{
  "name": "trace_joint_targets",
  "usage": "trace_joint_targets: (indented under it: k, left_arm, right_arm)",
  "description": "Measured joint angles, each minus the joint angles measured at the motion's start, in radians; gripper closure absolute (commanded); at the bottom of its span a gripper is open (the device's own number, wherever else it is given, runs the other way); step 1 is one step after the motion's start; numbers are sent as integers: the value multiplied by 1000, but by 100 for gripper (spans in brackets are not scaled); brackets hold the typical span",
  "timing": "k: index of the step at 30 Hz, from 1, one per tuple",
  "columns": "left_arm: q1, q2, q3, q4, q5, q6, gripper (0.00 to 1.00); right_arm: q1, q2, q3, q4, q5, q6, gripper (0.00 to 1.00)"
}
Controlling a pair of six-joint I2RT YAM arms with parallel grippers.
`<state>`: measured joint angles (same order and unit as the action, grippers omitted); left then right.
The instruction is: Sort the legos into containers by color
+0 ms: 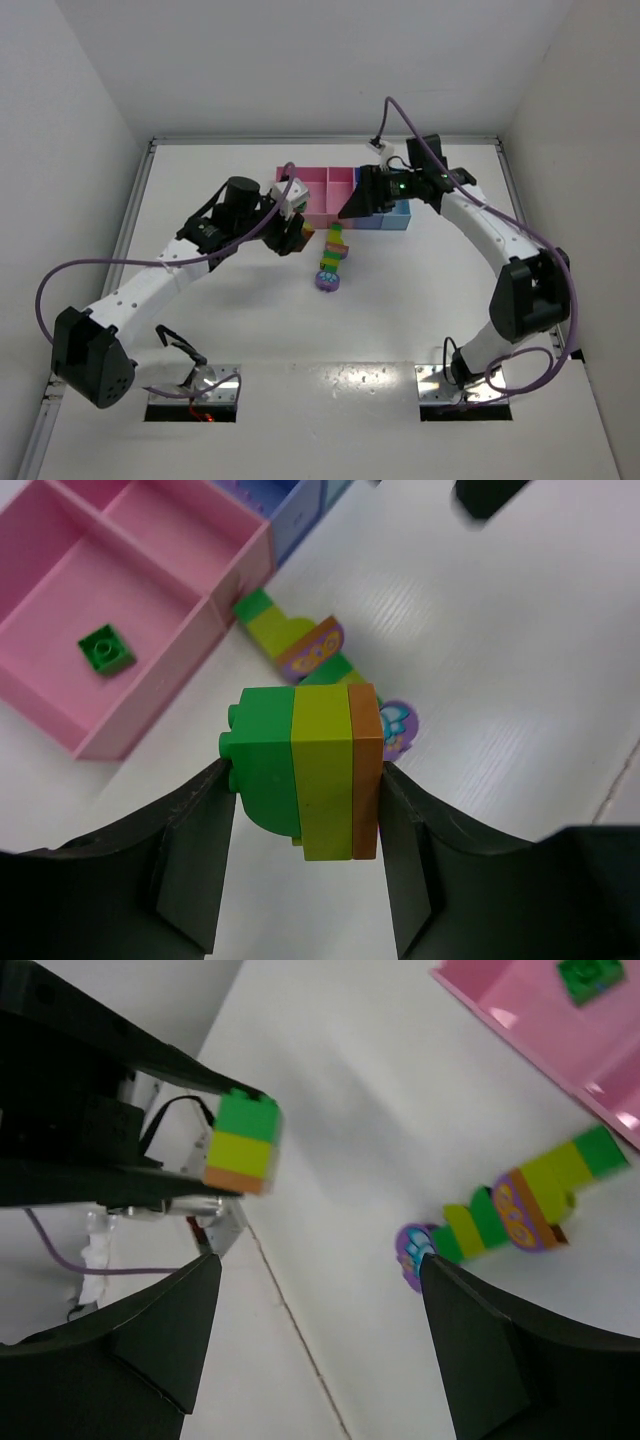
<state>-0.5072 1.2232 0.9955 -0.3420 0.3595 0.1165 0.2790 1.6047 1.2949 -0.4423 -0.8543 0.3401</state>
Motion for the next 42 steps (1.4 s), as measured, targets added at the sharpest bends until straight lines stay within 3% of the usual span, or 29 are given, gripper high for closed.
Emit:
trace_joint_targets:
  k: [7,16,19,26,27,30,31,33,35,38,42]
  left_arm:
    - [-71,57,71,23,3,-66,77]
    - [-115,64,84,29,-31,-76,77]
    - [-121,66,88,34,-44,-76,77]
    - [-122,77,89,40,-79,-62,77]
    - [-124,77,89,41,-93,-56,77]
    - [-135,77,89,43,-119,-45,65]
    - [-136,79,89,42,-126,-46,49]
    - [-137,79,89,42,-132,-50,31]
    - [-138,79,85,48,-146,-61,2]
    - [-116,64,62,60,-148,-100,0]
    - [-45,6,27,45,-49,-135,0]
  right_arm:
    - [110,92,99,45,-34,29,19]
    - [151,130,107,35,-42,26,19]
    - [166,130,107,24,-48,21,29]
    - [185,132,105,6,-43,18,79]
    - [183,132,105,-1,-34,29,90]
    - [178,132,99,-10,-30,50,100]
    - [178,132,98,-8,-32,49,100]
    - [177,132,98,-6,-37,39,100]
    - [169,132,94,-5,-58,20,100]
    - [152,121,83,-12,-76,-14,100]
    - [95,95,67,-17,-93,-61,100]
